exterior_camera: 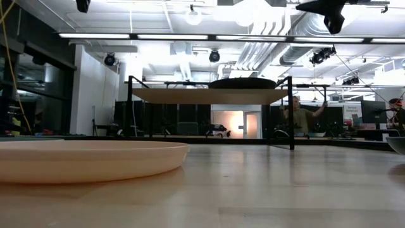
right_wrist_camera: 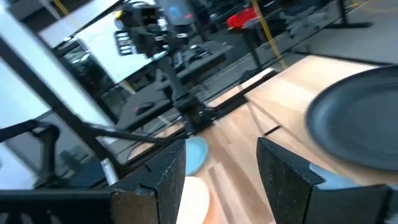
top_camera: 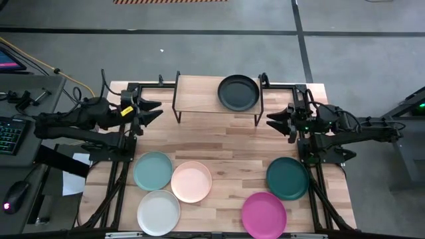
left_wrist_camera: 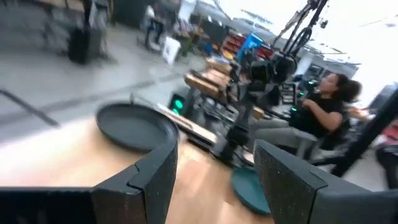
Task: Place and stack plates onto a shelf
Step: Put the blue plate on the shelf
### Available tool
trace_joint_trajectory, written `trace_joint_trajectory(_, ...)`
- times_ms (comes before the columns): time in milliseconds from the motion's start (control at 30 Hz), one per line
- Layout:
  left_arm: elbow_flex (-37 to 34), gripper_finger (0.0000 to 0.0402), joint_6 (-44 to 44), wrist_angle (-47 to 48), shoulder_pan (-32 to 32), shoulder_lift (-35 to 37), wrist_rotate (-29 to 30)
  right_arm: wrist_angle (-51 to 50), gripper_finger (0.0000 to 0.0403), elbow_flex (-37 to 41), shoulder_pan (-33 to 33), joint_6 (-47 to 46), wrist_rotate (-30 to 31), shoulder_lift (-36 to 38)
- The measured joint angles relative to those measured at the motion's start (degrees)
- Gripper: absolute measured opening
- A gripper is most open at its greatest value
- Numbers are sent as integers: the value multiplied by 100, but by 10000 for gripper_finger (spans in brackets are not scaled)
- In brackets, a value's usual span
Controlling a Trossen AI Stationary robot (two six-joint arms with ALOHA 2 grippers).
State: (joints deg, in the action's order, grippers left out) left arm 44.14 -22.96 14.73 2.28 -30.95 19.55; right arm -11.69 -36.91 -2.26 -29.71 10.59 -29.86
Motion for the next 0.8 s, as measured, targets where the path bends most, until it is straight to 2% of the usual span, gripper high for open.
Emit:
trace_joint_trajectory(233,-1,200,-1107,1650,125,-553,-1386,41,178,0,-2,-153,-227,-9)
trace_joint_trajectory(400,-9,200,-879,2782,378,-1388,-2248,41,178,0,0,-297,-131,-11)
trace_joint_trajectory(533,-85,200,-451,3376,623,-1985,-2298,41,178,0,0,-389,152,-16)
trace_joint_trajectory(800,-1172,200,210,2597,1231,-2329,-2072,41,178,0,-2,-453,336,-80)
